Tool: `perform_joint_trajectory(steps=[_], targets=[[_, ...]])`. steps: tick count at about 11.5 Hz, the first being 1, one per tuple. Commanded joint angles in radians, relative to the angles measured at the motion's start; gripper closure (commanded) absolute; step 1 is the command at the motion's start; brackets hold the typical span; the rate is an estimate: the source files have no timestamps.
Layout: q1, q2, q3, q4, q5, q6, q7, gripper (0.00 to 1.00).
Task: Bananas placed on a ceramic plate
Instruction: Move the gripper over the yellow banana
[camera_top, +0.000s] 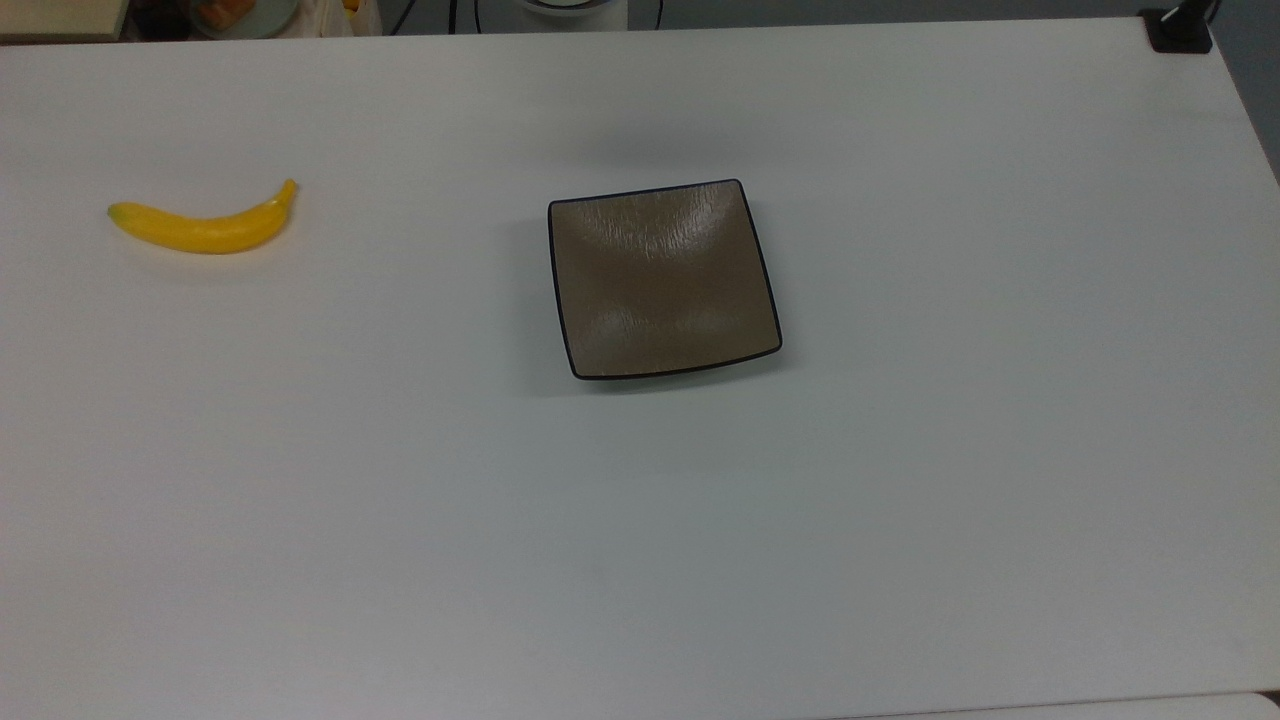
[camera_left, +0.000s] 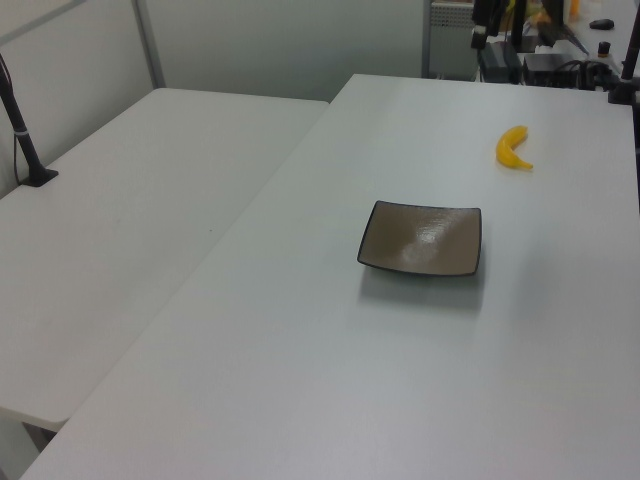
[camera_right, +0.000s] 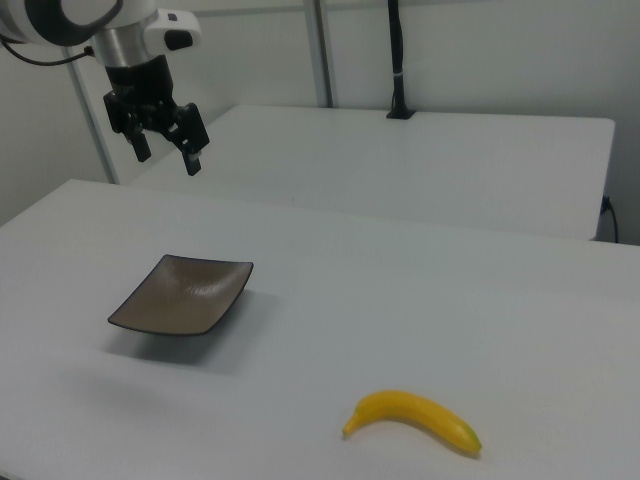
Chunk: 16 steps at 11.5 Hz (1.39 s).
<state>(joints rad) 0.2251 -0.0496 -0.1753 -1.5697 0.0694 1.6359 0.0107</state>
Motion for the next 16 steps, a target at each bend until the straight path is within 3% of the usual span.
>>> perform_joint_trajectory(steps=[1,7,8,10,13,16], targets=[[0.04,0.008,0.019,-0.048,0.001,0.041,0.0,0.0],[0.042,0.016,0.019,-0.049,0.0,0.048,-0.008,0.0],[0.039,0.017,0.019,-0.049,-0.002,0.051,-0.071,0.0],[0.014,0.019,0.019,-0.049,0.0,0.052,-0.295,0.0],[-0.047,0.017,0.02,-0.065,0.001,0.038,-0.741,0.0],[-0.142,0.016,0.037,-0.072,0.0,0.035,-1.041,0.0]])
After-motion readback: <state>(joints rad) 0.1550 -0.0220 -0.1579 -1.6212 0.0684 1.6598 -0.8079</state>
